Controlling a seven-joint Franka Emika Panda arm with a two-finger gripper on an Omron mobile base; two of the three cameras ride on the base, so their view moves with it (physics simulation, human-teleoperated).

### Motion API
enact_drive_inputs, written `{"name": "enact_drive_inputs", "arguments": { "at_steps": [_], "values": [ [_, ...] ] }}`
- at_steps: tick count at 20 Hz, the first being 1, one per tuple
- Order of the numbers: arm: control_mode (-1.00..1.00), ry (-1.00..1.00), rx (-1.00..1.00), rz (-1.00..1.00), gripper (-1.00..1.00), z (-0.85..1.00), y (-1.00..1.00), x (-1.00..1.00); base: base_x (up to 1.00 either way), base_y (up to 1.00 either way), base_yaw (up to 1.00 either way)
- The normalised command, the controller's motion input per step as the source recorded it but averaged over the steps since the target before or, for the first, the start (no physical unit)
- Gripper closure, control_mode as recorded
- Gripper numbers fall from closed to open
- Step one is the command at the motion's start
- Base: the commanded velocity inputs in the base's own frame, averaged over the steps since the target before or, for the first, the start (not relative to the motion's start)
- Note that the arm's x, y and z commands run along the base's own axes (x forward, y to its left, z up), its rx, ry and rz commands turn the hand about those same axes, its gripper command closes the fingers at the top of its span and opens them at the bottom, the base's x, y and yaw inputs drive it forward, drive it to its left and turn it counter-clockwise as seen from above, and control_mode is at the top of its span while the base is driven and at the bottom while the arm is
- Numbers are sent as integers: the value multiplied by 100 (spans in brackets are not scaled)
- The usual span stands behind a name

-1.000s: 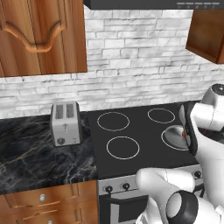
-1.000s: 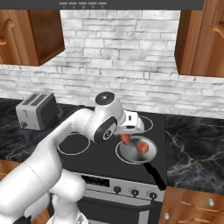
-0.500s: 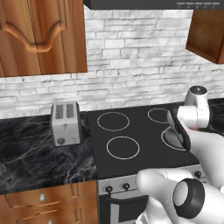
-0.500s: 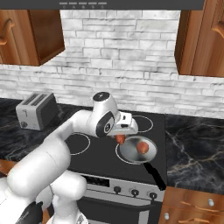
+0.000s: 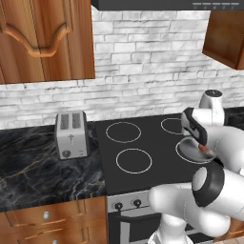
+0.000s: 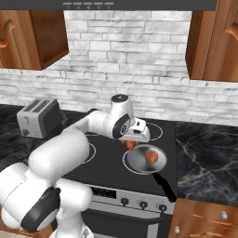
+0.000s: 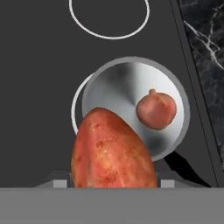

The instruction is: Put the onion and sweet potato in the pan. Then turn on the front right burner and set the heat to medium.

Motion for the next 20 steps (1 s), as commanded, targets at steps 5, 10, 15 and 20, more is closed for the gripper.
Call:
{"name": "enact_drive_inputs", "arguments": {
  "at_steps": [5,10,15,20],
  "values": [
    [-100,4,0,-7,100,-23,-31,8,0,0,0],
    [-100,0,0,-7,100,-24,-12,2,0,0,0],
    [-100,0,0,-3,100,-49,-1,0,0,0,0],
    [-100,0,0,-2,100,-45,0,0,0,0,0]
  ]
}}
